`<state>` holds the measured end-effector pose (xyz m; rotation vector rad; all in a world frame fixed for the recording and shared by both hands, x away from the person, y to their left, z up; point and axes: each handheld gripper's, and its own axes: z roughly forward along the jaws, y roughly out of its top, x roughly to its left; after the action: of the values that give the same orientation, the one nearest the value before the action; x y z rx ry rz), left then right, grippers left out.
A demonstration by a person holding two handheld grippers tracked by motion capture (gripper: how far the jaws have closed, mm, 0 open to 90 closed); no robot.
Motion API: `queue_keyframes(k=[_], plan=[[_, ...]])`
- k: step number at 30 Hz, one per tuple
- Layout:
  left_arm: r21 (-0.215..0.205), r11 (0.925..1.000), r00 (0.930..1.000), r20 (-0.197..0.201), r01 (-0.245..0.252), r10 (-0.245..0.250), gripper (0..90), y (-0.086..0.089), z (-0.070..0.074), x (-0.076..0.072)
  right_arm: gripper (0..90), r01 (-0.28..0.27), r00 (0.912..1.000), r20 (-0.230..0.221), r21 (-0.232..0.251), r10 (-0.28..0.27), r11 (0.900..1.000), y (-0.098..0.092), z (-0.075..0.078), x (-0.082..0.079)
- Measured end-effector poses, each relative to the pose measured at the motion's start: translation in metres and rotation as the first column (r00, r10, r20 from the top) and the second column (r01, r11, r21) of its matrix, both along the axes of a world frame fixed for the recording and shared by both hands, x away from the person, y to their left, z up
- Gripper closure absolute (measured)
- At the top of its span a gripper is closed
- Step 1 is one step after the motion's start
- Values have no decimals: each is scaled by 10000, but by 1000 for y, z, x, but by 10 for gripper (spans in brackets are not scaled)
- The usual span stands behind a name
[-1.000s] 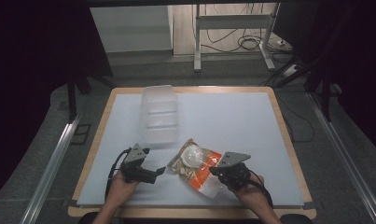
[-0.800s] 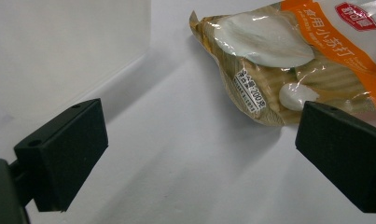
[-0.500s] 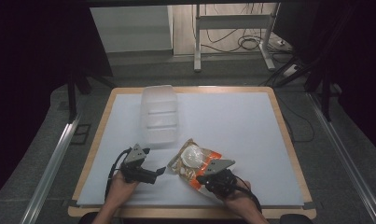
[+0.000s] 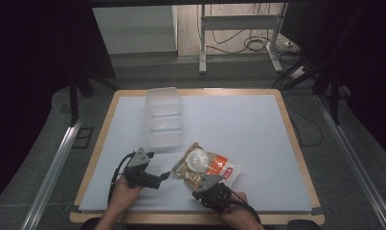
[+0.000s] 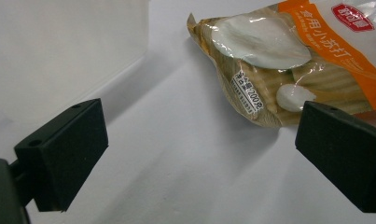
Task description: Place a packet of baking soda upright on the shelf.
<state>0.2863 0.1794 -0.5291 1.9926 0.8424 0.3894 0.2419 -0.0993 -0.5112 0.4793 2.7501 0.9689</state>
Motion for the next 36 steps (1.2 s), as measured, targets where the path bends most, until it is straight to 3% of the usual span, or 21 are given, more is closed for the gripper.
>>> queue_keyframes(k=[6, 12, 25, 36], plan=[[-37, 10000, 10000, -1, -10, 10, 25, 0, 0, 0, 886, -168, 9997, 146, -498, 175, 9986, -1, -4, 3], [-62, 10000, 10000, 24, -34, 34, 25, 1, 0, 0, 886, 194, 9997, 163, -728, -182, 9972, -9, -5, 11], [-50, 10000, 10000, 44, -36, 36, 25, 2, 1, 0, 886, 1025, 9947, -53, -695, -1032, 9923, -33, -3, 31], [-50, 10000, 10000, 35, -55, 55, 25, 1, 1, -1, 886, 1854, 9825, -66, -563, -1860, 9811, -58, 0, 49]])
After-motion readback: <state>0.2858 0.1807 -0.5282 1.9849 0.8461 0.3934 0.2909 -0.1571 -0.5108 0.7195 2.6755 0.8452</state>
